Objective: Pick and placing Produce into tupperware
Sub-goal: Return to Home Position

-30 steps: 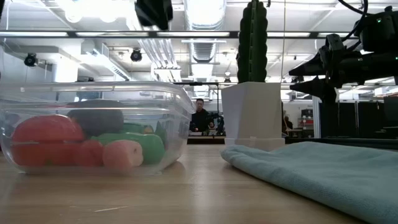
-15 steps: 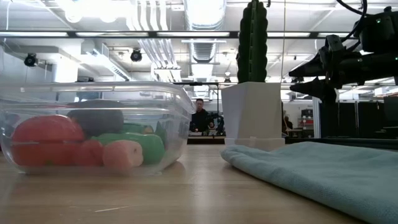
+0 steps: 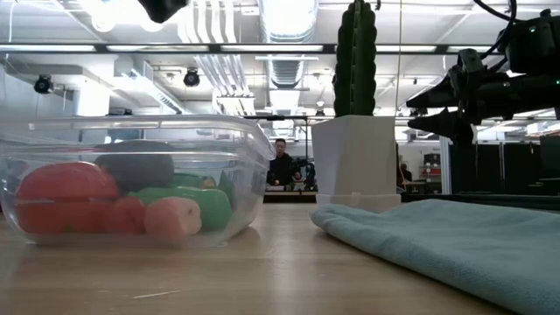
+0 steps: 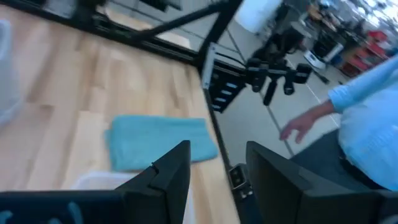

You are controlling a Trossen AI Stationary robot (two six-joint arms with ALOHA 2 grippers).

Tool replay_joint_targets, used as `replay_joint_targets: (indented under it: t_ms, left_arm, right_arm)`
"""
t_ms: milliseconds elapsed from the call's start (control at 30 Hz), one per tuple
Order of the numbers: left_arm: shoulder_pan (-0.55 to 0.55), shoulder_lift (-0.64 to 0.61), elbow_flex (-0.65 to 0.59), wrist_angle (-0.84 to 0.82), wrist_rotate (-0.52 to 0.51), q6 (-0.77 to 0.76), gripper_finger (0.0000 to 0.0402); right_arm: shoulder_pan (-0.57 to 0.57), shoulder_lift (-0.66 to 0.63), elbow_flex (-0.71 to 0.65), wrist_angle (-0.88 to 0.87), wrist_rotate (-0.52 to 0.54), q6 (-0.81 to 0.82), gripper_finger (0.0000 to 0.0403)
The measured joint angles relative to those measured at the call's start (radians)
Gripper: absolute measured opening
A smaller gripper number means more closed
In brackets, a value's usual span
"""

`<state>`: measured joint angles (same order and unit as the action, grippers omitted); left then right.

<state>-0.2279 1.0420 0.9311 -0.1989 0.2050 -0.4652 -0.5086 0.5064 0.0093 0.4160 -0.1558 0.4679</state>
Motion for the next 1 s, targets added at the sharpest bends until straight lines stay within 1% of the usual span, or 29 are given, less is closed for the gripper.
replay_joint_targets:
  t_ms: [233, 333, 433, 600, 733, 967, 1000]
  left_arm:
    - [0.003, -0.319, -0.179, 0.006, -0.151, 0.045, 0.014]
    - [0.003, -0.436, -0.245, 0.003, -0.194, 0.06, 0.014]
    - [0.003, -0.527, -0.308, 0.005, -0.215, 0.063, 0.014]
    - [0.003, -0.637, -0.407, -0.001, -0.219, 0.089, 0.014]
    - [0.004, -0.765, -0.471, 0.0, -0.25, 0.127, 0.014]
    - [0.004, -1.013, -0.585, 0.0, -0.257, 0.166, 0.014]
    - [0.004, -1.031, -0.6, 0.006, -0.259, 0.166, 0.014]
  right_arm:
    - [0.0, 0.0, 0.0, 0.0, 0.0, 0.0, 0.0233]
    - [0.0, 0.0, 0.0, 0.0, 0.0, 0.0, 0.0233]
    - [0.0, 0.0, 0.0, 0.0, 0.0, 0.0, 0.0233]
    - [0.0, 0.0, 0.0, 0.0, 0.0, 0.0, 0.0233]
    - [0.0, 0.0, 0.0, 0.0, 0.0, 0.0, 0.0233]
    - [0.0, 0.0, 0.0, 0.0, 0.0, 0.0, 0.0233]
    - [0.0, 0.0, 0.0, 0.0, 0.0, 0.0, 0.0233]
